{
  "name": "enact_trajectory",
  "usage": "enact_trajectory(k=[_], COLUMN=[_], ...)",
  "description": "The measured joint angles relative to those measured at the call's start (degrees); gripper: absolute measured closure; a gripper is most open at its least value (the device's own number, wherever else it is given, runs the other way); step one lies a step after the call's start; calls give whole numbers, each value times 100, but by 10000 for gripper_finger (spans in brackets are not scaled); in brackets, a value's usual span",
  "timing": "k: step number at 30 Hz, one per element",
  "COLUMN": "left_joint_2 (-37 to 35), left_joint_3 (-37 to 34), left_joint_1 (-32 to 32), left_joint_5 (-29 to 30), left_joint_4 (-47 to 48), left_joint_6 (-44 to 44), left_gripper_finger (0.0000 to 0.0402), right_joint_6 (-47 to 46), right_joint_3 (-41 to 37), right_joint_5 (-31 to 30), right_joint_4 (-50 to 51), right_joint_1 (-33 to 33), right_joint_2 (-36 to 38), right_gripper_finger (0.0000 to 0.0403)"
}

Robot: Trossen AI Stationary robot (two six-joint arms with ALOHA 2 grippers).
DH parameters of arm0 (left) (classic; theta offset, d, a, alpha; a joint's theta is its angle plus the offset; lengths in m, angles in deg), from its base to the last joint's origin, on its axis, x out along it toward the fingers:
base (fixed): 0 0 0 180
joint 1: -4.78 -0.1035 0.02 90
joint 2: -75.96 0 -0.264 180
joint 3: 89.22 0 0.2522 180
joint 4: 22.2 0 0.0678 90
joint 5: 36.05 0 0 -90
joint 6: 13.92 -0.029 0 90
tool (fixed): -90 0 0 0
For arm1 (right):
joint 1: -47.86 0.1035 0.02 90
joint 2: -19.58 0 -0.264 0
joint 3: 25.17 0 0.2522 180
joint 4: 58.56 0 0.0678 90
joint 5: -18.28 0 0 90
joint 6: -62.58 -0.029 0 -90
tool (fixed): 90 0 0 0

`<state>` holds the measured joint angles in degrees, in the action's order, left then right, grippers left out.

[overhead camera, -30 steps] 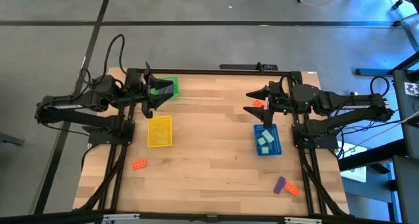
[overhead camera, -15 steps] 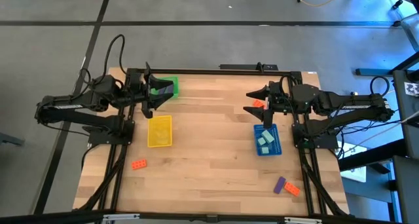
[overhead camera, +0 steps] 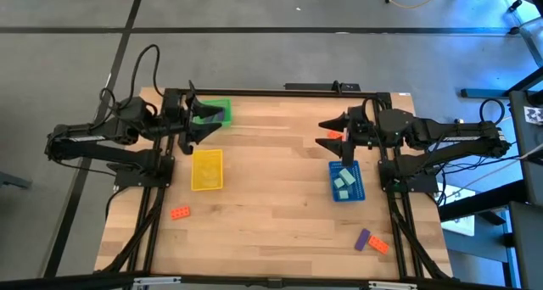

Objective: Sort & place blocks by color
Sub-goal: Put the violet block into the green bin

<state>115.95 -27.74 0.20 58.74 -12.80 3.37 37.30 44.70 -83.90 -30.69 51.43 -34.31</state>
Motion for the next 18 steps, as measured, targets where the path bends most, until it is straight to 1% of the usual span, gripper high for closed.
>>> enact_trajectory(k=[2, 5, 9, 11, 13, 16, 18], left_joint_2=[0, 10, 10, 10, 10, 10, 10], left_joint_3=[0, 0, 0, 0, 0, 0, 0], left_joint_1=[-2, 0, 2, 2, 0, -1, 0], left_joint_5=[40, 14, 22, 69, 124, 138, 138], left_joint_4=[0, 0, 0, 0, 0, 0, 0], left_joint_6=[13, 26, 68, 63, 63, 63, 64], left_gripper_finger=[147, 147, 147, 147, 147, 147, 147], right_joint_6=[-336, -961, -2373, -3229, -4189, -5762, -6883], right_joint_3=[0, 2, 4, 4, 4, 4, 4], right_joint_5=[152, 666, 1396, 1740, 1924, 1954, 1956], right_joint_4=[58, 410, 1325, 1839, 2363, 2994, 3206], right_joint_1=[-2, 47, 443, 838, 1340, 2230, 2813], right_joint_2=[0, -2, -109, -215, -363, -677, -963], right_gripper_finger=[76, 76, 76, 76, 76, 76, 76])
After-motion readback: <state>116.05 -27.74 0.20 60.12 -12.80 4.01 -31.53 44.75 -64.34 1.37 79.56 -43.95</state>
